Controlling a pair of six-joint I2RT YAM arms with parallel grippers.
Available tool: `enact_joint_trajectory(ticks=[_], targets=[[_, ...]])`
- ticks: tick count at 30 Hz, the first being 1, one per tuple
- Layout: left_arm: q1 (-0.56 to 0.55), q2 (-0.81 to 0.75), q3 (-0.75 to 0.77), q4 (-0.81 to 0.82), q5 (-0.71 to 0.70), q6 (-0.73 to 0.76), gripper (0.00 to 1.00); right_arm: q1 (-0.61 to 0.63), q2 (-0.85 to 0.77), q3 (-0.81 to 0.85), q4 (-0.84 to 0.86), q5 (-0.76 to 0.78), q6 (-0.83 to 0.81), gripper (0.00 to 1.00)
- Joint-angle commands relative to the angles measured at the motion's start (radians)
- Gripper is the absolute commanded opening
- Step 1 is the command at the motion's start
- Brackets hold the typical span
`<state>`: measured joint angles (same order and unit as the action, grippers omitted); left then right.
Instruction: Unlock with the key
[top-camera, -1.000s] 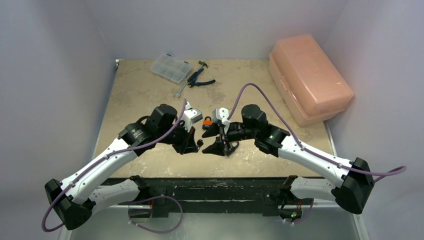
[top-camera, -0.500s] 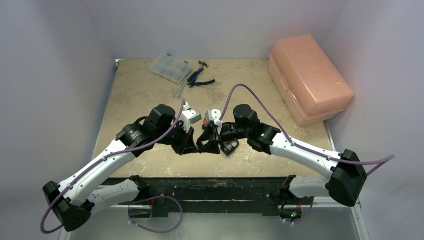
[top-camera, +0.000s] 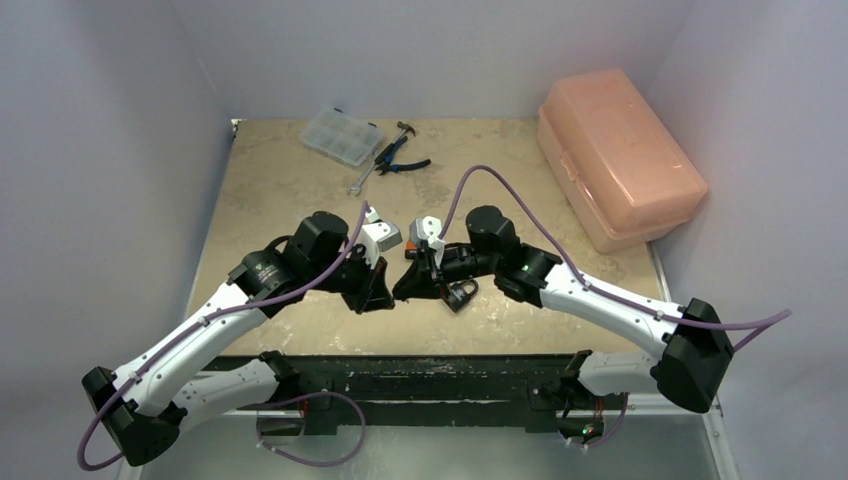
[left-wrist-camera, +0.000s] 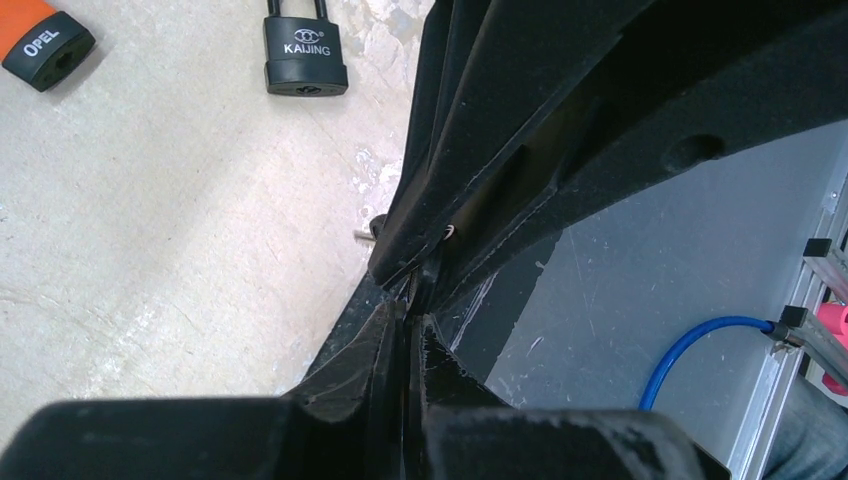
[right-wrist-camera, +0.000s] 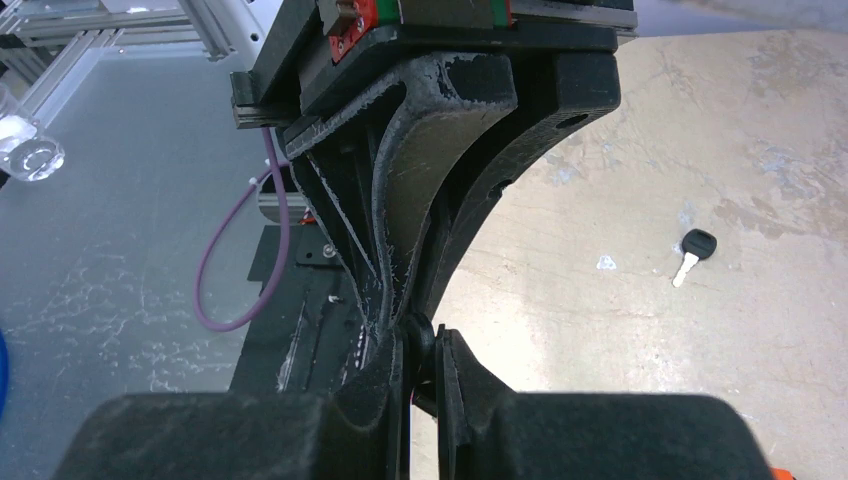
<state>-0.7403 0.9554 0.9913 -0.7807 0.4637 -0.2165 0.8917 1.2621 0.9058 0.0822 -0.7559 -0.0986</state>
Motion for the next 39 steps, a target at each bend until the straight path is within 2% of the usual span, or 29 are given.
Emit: enact_joint_trajectory(ticks=[1,3,4,9,13,16,20,23,31,35,39], targets=[[0.001,-0.019,0.036,0.030,-0.006,-0.006,0.00,0.009,-0.019,0.055,-0.055,-0.013,-0.050,0.03],[0.000,-0.025,0.043,0.036,-0.007,-0.003,0.00,0.008,-0.019,0.061,-0.060,-0.015,-0.043,0.00],[0.001,-0.032,0.043,0.045,-0.006,-0.005,0.05,0.008,-0.021,0.057,-0.059,0.001,-0.031,0.00],[0.000,-0.109,0.031,0.158,-0.040,-0.031,0.55,0.008,-0.097,-0.030,0.084,0.193,0.145,0.00],[0.001,-0.206,0.012,0.262,-0.071,-0.062,0.70,0.008,-0.210,-0.130,0.207,0.368,0.358,0.00],[0.000,-0.282,-0.046,0.405,-0.048,-0.106,0.71,0.007,-0.311,-0.221,0.326,0.484,0.527,0.00],[0.001,-0.366,-0.185,0.690,0.032,-0.200,0.69,0.007,-0.425,-0.350,0.570,0.543,0.729,0.00],[0.000,-0.380,-0.253,0.861,0.074,-0.241,0.67,0.007,-0.468,-0.386,0.657,0.593,0.818,0.00],[0.001,-0.329,-0.264,0.970,0.058,-0.246,0.57,0.008,-0.439,-0.385,0.805,0.599,0.962,0.00],[0.000,-0.304,-0.270,1.039,0.079,-0.268,0.50,0.007,-0.417,-0.379,0.852,0.560,0.975,0.00],[0.000,-0.287,-0.276,1.088,0.070,-0.274,0.46,0.007,-0.409,-0.378,0.860,0.548,0.975,0.00]])
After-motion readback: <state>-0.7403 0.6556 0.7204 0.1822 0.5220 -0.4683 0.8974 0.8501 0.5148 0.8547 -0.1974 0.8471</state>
